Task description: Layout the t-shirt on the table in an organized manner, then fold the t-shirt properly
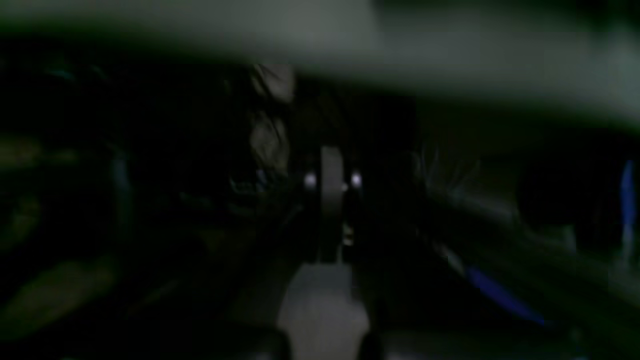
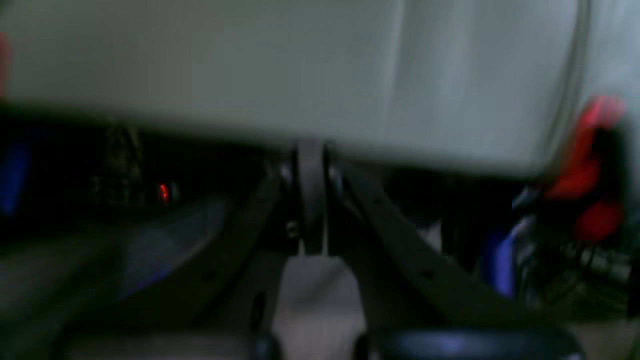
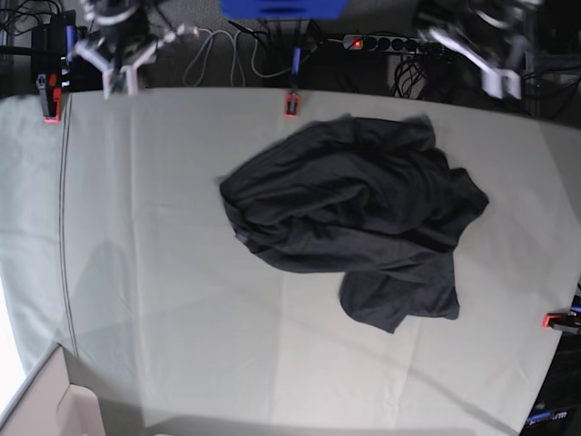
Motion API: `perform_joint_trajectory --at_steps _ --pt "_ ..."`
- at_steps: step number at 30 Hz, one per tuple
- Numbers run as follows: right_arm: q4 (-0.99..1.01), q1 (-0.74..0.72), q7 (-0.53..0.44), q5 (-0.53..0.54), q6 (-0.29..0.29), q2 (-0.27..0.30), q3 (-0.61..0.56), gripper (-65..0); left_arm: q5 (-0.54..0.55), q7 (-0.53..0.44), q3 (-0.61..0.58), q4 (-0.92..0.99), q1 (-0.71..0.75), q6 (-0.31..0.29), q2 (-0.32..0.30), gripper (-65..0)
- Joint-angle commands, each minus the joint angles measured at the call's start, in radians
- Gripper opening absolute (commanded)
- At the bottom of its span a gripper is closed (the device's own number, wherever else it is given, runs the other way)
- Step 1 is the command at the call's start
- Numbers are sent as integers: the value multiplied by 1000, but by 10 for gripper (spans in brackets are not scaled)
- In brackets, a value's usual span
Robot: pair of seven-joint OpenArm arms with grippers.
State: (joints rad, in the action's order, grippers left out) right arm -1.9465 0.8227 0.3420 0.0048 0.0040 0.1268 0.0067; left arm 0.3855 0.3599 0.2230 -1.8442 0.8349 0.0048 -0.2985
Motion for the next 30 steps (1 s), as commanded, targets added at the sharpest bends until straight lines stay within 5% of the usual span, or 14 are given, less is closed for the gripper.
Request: perform_joint_trajectory --at_steps 1,7,14,18,24,30 --pt "-43 1 6 1 1 3 -1 -650 5 11 29 -55 21 -7 18 -650" --pt "-57 -150 53 1 1 -2 -15 -650 7 112 177 -134 -55 -9 104 -650" --pt "-58 -389 297 1 1 -48 -167 -650 7 374 319 -136 -236 -9 193 -644" --pt "-58 -484 323 1 1 -52 -290 -635 7 474 359 -134 -317 -10 213 -542" --pt "-15 -602 349 1 1 -52 -454 -459 7 480 364 -133 -358 -10 209 -315" --pt "178 -722 342 1 1 -75 -478 -394 -1 480 362 -82 -421 -10 207 -266"
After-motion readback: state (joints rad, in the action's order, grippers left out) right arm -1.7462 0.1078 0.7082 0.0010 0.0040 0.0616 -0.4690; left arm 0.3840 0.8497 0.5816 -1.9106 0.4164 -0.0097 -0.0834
